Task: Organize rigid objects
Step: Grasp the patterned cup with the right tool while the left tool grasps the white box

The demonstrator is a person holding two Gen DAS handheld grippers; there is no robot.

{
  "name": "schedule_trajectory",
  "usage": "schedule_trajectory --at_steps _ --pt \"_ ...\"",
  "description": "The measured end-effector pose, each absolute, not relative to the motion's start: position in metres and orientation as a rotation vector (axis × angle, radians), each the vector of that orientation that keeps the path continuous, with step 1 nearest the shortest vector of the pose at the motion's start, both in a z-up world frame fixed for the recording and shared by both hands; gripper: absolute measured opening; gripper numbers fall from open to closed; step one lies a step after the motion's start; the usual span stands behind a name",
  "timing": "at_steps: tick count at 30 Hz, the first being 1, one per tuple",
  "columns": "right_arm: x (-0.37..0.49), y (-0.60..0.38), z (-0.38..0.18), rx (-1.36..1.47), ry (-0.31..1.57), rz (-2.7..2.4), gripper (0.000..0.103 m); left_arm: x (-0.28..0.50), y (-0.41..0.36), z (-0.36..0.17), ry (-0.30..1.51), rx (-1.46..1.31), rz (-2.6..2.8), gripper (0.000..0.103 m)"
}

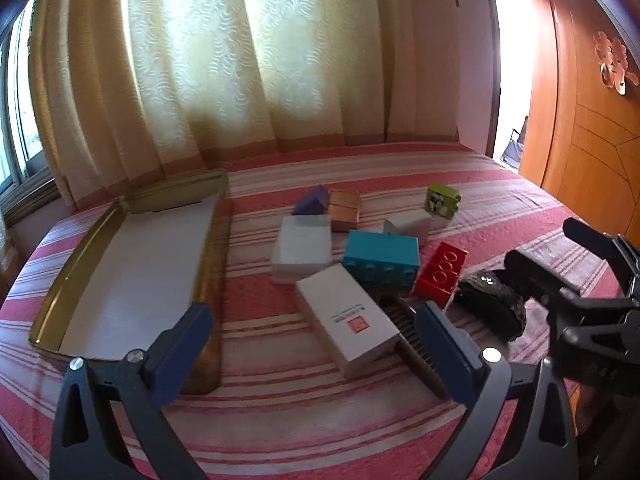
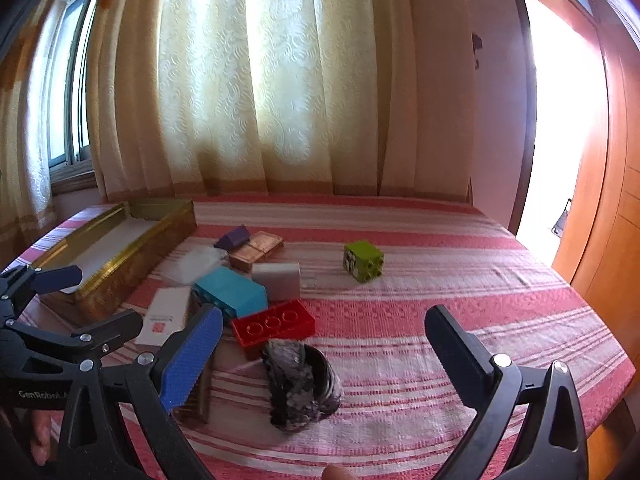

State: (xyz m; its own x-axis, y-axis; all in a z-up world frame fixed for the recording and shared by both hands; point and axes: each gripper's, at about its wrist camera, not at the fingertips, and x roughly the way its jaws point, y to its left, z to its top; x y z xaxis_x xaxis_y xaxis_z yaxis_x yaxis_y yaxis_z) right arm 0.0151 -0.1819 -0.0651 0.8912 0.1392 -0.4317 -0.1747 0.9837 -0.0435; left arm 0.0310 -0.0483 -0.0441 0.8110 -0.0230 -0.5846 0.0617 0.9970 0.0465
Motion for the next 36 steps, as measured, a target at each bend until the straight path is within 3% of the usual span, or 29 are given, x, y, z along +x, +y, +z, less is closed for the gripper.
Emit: schedule_trajectory --at_steps 6,12,15,20,36 --pt "0.025 -0.19 -0.077 -0.082 0.486 0.146 0.101 0.05 -0.051 -0.056 0.686 0.038 -0.072 0.102" --pt "0.035 -0.196 -0.088 -0.057 0.552 0.162 0.08 0.065 -0.049 -0.065 0.752 0.016 -0.05 0.093" --pt "0.037 -0.195 -0.088 -0.062 0.558 0.167 0.08 0.068 -0.05 -0.066 0.752 0.031 -0.019 0.093" --pt "0.044 -0.192 -0.093 -0.073 0.606 0.185 0.076 0.071 -0.046 -0.069 0.759 0.125 0.05 0.081" --pt "0.048 -0.191 -0.096 -0.064 0.632 0.208 0.076 0.073 -0.055 -0.068 0.771 0.157 -0.091 0.082"
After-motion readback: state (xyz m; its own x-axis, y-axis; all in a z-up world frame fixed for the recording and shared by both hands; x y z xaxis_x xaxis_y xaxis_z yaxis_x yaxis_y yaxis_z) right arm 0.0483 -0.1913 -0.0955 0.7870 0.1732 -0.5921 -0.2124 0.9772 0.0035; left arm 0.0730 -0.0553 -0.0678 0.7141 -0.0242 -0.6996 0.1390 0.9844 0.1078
